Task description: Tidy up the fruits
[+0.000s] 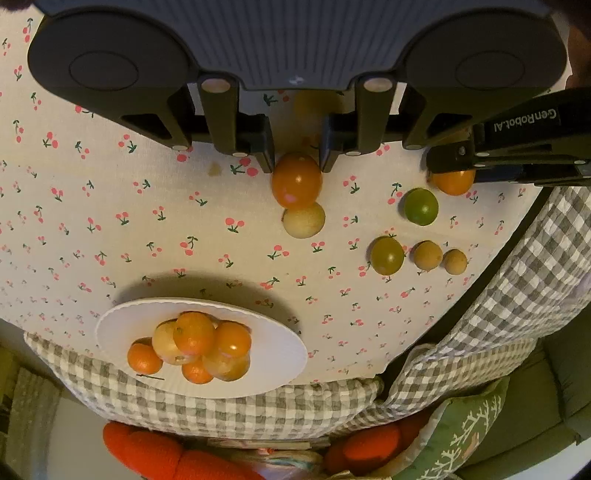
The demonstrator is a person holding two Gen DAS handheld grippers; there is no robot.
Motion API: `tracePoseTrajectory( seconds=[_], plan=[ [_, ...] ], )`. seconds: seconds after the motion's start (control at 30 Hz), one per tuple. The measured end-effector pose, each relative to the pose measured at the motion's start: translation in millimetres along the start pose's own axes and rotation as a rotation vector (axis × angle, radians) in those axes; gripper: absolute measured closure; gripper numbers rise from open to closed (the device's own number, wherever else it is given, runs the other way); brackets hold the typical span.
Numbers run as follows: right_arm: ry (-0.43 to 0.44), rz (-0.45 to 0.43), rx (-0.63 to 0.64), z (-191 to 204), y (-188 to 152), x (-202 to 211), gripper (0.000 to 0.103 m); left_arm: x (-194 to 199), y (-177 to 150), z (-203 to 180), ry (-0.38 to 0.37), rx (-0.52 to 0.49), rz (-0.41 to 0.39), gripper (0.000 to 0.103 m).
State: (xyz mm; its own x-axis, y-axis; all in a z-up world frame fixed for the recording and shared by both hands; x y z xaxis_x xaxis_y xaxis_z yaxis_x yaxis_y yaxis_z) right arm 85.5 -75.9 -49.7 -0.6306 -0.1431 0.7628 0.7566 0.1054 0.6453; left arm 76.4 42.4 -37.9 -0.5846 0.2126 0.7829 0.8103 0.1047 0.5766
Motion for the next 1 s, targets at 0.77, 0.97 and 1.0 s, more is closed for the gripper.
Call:
tracePoseTrajectory(
  seconds=[0.77,0.97,1.0],
  plan=[
    [0.048,-0.028,-0.047,-5,6,9,0.083,2,1,1,0.004,0.025,-0.006,0.08],
    [0.063,-0.058,-0.029,-3,9,17,0.091,1,1,-1,0.008,0.007,-0.008,0.08],
    [0.067,-0.06,-0.023,-2,9,17,0.091,1,1,-1,0.008,0.007,-0.009,0.08]
  ],
)
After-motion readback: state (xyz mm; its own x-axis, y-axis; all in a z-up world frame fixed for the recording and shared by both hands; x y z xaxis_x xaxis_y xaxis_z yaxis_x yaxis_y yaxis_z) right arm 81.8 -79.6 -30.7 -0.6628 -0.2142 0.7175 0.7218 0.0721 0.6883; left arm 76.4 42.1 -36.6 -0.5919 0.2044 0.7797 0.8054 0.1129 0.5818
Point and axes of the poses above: each gripper's, at about its wrist camera, not at the fingertips, and x roughly against the way its jaws point, z to its left, y to its top, the point moved 3 cm from there along -x, roughly the way its jaws point, and after that the axes turned 4 degrees about -y, right-handed, at the moved point
